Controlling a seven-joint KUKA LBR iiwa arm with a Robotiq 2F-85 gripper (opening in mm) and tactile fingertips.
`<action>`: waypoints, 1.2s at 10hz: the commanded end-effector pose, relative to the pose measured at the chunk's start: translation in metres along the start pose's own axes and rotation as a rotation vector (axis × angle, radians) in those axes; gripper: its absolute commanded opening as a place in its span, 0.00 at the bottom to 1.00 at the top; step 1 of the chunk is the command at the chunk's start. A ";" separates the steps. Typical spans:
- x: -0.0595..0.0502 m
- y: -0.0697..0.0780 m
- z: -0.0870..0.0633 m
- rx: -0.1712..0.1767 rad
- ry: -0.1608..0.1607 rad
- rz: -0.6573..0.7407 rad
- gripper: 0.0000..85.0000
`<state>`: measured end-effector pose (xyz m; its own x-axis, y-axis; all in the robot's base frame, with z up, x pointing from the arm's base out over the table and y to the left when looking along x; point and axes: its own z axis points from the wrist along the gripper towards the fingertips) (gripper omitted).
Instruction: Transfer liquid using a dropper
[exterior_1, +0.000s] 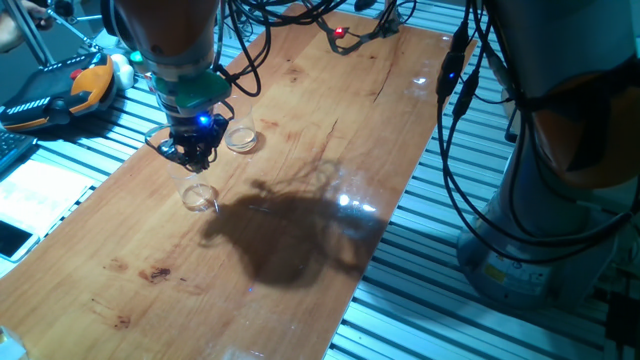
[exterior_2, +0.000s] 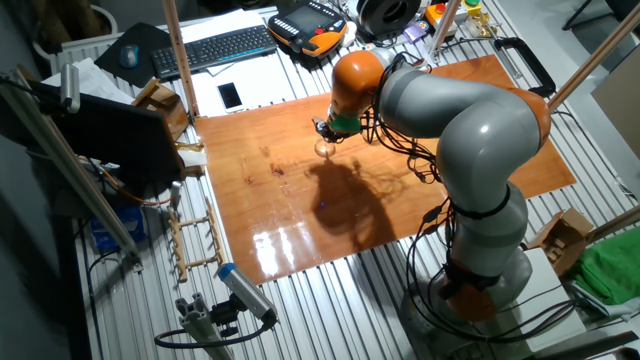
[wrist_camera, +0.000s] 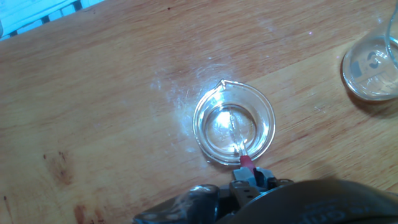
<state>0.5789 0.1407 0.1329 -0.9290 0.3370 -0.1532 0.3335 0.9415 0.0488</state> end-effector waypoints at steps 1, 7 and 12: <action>0.000 0.000 0.001 -0.002 0.002 0.000 0.01; 0.000 0.000 0.002 -0.007 0.009 -0.003 0.21; -0.002 0.000 0.003 -0.008 0.009 -0.003 0.26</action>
<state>0.5809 0.1401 0.1304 -0.9315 0.3341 -0.1439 0.3294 0.9425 0.0561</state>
